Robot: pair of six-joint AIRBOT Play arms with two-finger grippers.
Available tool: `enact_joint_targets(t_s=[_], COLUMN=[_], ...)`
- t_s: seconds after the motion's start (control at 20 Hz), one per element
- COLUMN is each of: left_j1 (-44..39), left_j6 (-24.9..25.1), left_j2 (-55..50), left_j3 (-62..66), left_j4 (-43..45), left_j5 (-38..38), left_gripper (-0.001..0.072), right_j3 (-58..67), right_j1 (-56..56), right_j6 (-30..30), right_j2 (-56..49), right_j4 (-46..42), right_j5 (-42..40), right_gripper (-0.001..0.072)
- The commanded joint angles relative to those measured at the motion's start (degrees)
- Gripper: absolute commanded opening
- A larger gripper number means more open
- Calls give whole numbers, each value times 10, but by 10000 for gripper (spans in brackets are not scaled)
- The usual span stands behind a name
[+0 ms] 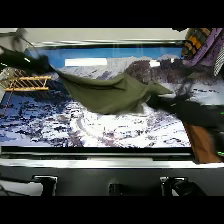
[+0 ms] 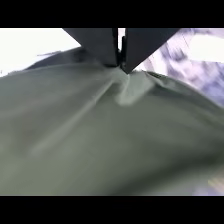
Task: Fold the clothes and pants, and hang the long-sleeved shirts on hangers.
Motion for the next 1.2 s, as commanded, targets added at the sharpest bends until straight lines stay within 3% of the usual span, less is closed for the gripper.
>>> enact_joint_targets(t_s=[0.0,0.15,0.35,0.5,0.65,0.9,1.05,1.15], left_j1=[14,14,14,14,14,13,13,13], left_j6=[-34,-40,-44,-85,-87,-103,-136,-147], left_j2=[149,269,364,381,369,291,200,123], left_j3=[21,20,20,20,-10,-116,-171,-191], left_j4=[0,2,47,104,117,116,118,118], left_j5=[53,98,151,162,162,162,164,175], left_gripper=[13,13,13,13,13,12,12,12], right_j3=[164,270,369,384,384,383,383,383], right_j1=[-37,-37,-37,-37,-37,-38,-38,-43], right_j6=[-92,-92,-28,6,49,59,62,62], right_j2=[76,120,136,132,95,-77,-225,-335], right_j4=[-23,-32,-110,-181,-253,-298,-276,-214], right_j5=[-74,-79,-87,-89,-121,-200,-166,-121], right_gripper=[27,27,27,27,27,27,26,27])
